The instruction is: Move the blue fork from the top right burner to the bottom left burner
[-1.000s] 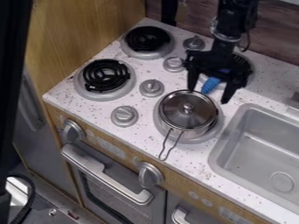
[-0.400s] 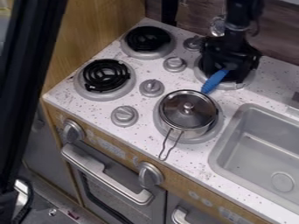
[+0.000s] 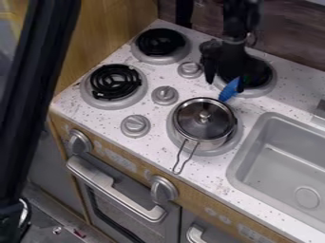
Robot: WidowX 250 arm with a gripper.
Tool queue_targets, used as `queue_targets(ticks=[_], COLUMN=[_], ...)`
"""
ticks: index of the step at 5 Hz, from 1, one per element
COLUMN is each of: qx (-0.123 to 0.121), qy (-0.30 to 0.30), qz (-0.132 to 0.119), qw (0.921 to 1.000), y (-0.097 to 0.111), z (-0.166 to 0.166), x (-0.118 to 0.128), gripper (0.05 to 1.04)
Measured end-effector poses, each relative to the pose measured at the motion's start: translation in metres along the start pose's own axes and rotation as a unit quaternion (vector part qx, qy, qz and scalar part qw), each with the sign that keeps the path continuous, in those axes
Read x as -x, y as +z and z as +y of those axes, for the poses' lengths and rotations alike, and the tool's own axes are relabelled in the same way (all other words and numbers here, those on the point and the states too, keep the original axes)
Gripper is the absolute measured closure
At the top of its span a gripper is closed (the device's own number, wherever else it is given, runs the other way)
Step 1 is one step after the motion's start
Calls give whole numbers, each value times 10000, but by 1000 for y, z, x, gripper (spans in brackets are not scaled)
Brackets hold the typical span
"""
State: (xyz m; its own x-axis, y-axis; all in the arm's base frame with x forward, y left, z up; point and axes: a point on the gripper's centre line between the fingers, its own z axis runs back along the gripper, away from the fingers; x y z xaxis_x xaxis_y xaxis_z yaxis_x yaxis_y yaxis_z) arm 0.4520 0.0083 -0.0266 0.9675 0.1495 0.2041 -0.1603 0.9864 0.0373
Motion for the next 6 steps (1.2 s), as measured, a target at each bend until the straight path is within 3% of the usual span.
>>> queue_targets(ticks=[3, 5, 6], qx=[216, 342, 309], qy=[-299, -424, -510], qz=[-301, 182, 314], qw=[9989, 9984, 9977], y=[-25, -43, -45], z=[-4, -15, -16], x=[-24, -6, -4], gripper=[83, 93, 168])
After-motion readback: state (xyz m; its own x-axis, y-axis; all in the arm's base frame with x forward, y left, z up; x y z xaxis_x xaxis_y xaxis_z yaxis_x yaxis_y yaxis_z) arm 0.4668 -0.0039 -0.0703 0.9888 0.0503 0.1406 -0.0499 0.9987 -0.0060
